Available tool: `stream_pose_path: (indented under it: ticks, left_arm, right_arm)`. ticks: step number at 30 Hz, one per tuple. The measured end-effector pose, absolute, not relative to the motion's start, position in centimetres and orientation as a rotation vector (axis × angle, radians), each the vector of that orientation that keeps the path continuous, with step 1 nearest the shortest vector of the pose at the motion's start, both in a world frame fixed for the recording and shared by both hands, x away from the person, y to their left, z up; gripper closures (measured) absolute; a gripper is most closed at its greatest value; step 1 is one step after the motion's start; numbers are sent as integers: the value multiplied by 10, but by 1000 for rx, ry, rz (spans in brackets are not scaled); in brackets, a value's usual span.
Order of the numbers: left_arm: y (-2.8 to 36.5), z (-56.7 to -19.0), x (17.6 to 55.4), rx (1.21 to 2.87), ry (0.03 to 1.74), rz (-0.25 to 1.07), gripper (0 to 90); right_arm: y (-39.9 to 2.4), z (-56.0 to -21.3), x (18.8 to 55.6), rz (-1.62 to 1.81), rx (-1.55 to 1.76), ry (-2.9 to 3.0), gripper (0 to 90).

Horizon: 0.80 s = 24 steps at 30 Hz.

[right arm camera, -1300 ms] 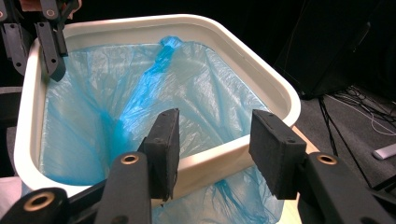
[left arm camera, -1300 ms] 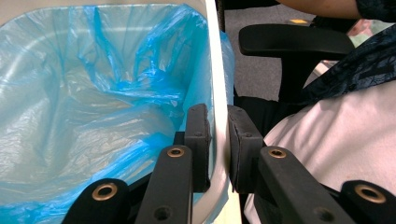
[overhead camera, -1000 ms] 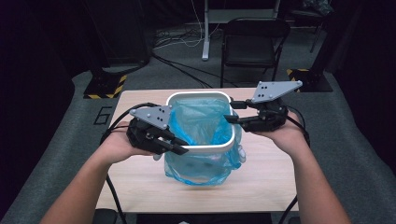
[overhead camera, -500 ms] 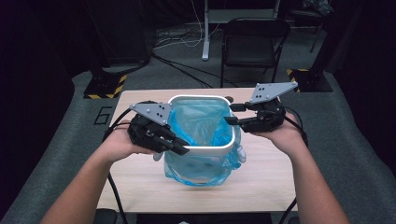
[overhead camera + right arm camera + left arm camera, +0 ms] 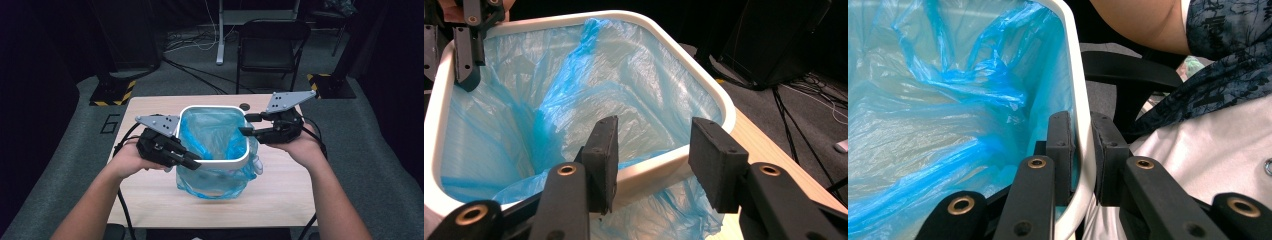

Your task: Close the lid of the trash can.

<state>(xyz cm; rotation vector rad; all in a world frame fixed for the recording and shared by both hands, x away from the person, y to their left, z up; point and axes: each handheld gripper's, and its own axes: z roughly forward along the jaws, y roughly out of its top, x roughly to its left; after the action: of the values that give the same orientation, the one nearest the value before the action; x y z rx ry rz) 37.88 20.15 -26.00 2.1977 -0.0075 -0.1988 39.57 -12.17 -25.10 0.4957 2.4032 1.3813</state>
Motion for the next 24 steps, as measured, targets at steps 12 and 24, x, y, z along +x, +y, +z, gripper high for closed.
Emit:
stream_pose_path:
  ticks: [12,24]
  left_arm:
    - [203,-248,370,2215,-2,-125,652]
    - [259,-231,366,2121,154,49,455]
  right_arm:
    - [-125,-251,394,1397,499,2417,499]
    - [-143,-248,373,1465,493,2354,468]
